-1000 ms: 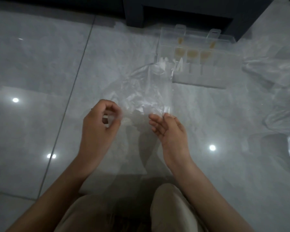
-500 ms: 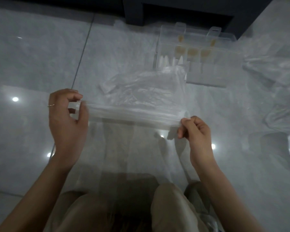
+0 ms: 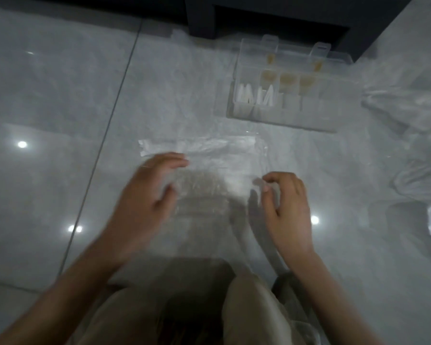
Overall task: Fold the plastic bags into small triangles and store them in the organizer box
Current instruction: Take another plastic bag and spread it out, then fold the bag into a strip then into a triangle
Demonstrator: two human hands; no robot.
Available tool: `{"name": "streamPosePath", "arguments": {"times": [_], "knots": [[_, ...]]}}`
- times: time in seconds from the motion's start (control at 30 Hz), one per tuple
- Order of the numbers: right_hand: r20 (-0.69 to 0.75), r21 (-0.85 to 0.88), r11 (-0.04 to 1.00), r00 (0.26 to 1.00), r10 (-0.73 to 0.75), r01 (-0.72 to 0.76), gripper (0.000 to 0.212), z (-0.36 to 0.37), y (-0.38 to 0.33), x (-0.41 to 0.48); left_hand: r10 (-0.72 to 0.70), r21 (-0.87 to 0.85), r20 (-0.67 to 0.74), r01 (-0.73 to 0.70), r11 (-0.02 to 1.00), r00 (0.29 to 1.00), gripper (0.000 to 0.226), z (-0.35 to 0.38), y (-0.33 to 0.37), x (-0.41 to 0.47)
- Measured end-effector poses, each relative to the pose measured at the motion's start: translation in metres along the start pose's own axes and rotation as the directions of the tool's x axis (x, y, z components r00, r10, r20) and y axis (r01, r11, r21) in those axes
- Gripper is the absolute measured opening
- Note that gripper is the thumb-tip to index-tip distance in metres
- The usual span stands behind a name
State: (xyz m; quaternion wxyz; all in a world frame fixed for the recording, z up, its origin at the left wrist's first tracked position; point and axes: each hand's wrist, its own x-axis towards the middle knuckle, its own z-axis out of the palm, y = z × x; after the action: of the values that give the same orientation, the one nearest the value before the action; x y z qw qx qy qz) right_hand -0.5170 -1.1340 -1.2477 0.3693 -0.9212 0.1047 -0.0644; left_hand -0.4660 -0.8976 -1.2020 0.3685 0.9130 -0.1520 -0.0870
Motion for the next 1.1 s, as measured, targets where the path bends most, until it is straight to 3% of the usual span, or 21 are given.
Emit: {"name": "streamPosePath", "arguments": {"times": [0.07, 0.13, 0.2, 0.37, 0.47, 0.57, 0.67, 0.77, 0.9, 1.0, 1.1], "knots": [[0.043, 0.043, 0.990, 0.990, -0.133, 0.131, 0.034, 0.021, 0.001, 0.008, 0.079, 0.207, 0.030, -0.084, 0.975, 0.996, 0.047, 0.041, 0.010, 0.012], [0.091, 0.080, 0.983, 0.981, -0.170, 0.163, 0.042, 0.039, 0.000, 0.017, 0.145, 0.391, 0.144, -0.191, 0.901, 0.979, 0.050, 0.081, 0.007, 0.020], [0.136, 0.077, 0.983, 0.975, -0.179, 0.169, 0.049, 0.053, 0.000, 0.025, 0.178, 0.463, 0.219, -0.263, 0.846, 0.959, 0.052, 0.103, -0.003, 0.026], [0.190, -0.389, 0.903, 0.975, -0.114, 0.181, 0.064, 0.069, 0.018, 0.027, 0.110, 0.543, 0.213, -0.211, 0.812, 0.971, 0.056, 0.089, -0.047, 0.016], [0.197, -0.483, 0.864, 0.979, -0.052, 0.143, 0.071, 0.070, 0.022, 0.025, 0.042, 0.604, 0.183, -0.146, 0.783, 0.982, 0.057, 0.062, -0.080, -0.003], [0.172, -0.388, 0.913, 0.983, -0.059, 0.123, 0.070, 0.064, 0.019, 0.027, -0.051, 0.593, 0.097, -0.016, 0.805, 0.994, 0.059, 0.042, -0.096, -0.018], [0.052, -0.112, 0.991, 0.997, -0.062, 0.068, 0.059, 0.047, 0.008, 0.030, -0.079, 0.496, -0.029, 0.083, 0.864, 0.996, 0.060, 0.031, -0.088, -0.013], [-0.018, -0.164, 0.983, 0.996, -0.090, 0.086, 0.053, 0.037, 0.008, 0.040, 0.087, 0.509, 0.023, -0.087, 0.856, 0.996, 0.057, 0.039, -0.058, 0.014], [0.156, -0.307, 0.933, 0.977, -0.147, 0.189, 0.054, 0.053, 0.016, 0.052, 0.246, 0.553, 0.212, -0.324, 0.768, 0.946, 0.062, 0.085, -0.025, 0.058], [0.233, -0.421, 0.877, 0.962, -0.145, 0.234, 0.058, 0.066, 0.020, 0.053, 0.210, 0.599, 0.289, -0.347, 0.721, 0.934, 0.067, 0.103, -0.030, 0.068], [0.242, -0.476, 0.849, 0.963, -0.123, 0.228, 0.062, 0.070, 0.023, 0.053, 0.139, 0.627, 0.243, -0.264, 0.733, 0.960, 0.076, 0.088, -0.055, 0.064]]}}
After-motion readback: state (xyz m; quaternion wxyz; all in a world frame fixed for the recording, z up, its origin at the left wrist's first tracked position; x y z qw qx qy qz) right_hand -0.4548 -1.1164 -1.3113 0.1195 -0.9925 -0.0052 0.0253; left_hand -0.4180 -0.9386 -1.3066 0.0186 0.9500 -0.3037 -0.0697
